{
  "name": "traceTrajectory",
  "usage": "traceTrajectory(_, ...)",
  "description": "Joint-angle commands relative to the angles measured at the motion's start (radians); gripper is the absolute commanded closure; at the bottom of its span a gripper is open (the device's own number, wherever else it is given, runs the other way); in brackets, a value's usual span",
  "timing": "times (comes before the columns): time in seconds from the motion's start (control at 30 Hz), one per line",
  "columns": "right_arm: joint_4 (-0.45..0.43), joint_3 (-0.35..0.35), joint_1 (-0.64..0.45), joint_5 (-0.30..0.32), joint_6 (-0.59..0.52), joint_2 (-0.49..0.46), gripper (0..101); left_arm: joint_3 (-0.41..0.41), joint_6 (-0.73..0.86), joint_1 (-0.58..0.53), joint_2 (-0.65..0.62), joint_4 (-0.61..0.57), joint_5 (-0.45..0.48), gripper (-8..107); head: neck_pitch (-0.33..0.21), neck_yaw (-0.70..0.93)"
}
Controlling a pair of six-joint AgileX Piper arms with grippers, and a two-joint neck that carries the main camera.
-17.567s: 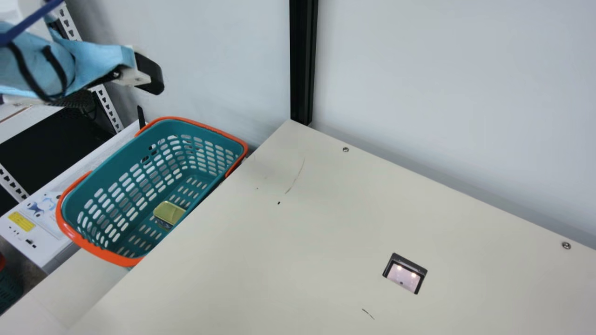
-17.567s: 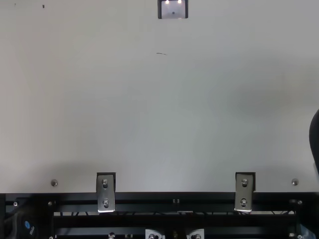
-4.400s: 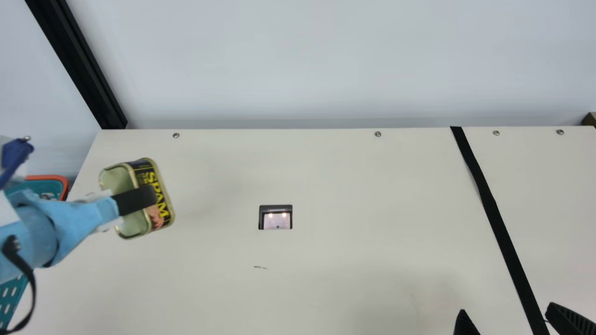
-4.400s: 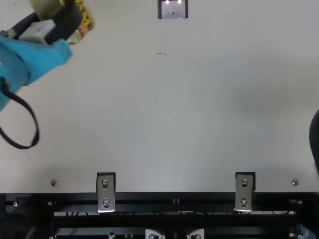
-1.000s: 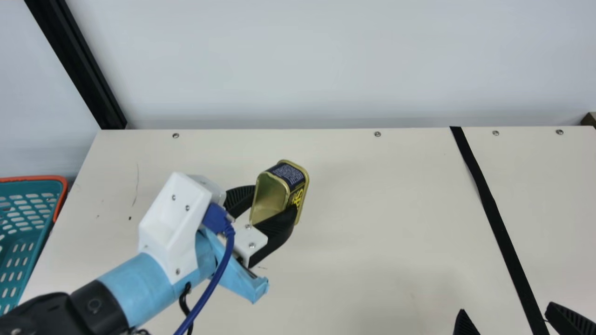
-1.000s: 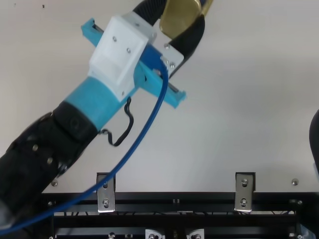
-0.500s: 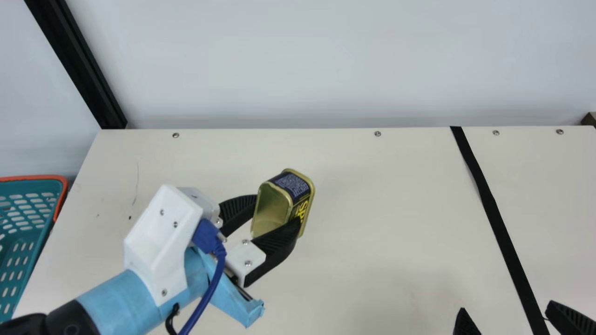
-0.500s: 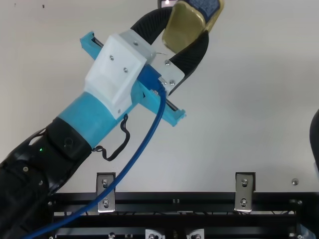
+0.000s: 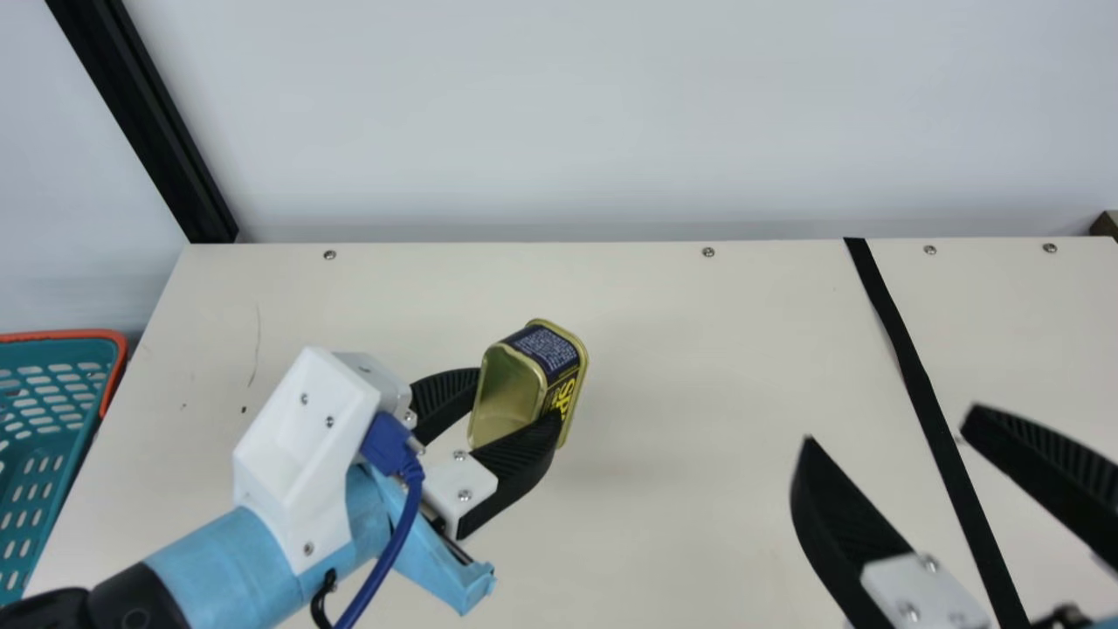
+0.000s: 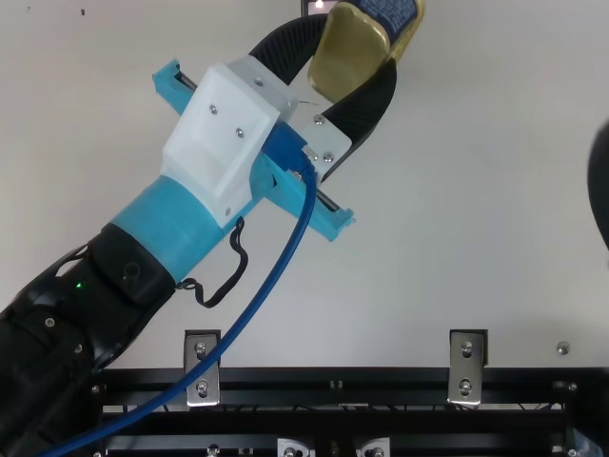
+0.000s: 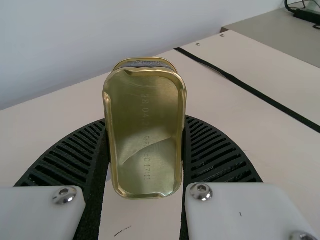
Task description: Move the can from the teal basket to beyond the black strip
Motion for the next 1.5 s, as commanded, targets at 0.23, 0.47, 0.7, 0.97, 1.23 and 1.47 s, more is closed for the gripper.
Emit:
traceTrajectory(0.23,0.153,-0.147,0.137,-0.069,-0.031,0.252,0,0.0,0.0,0.0,0.0,0.0,0.0,89,-0.002,-0.008)
traceTrajectory(0.47,0.155,-0.148,0.141,-0.074,-0.033,0.255,0,0.0,0.0,0.0,0.0,0.0,0.0,89,-0.002,-0.008)
traceTrajectory(0.7,0.168,-0.155,0.179,-0.085,-0.03,0.285,0,0.0,0.0,0.0,0.0,0.0,0.0,89,-0.002,-0.008)
traceTrajectory(0.97,0.283,-0.185,0.241,-0.079,-0.122,0.36,0,0.0,0.0,0.0,0.0,0.0,0.0,89,-0.002,-0.008)
traceTrajectory(1.23,0.442,-0.218,0.232,-0.035,-0.295,0.44,0,0.0,0.0,0.0,0.0,0.0,0.0,89,-0.002,-0.008)
traceTrajectory(1.47,0.592,-0.24,0.181,0.013,-0.466,0.514,0,0.0,0.0,0.0,0.0,0.0,0.0,89,-0.002,-0.008)
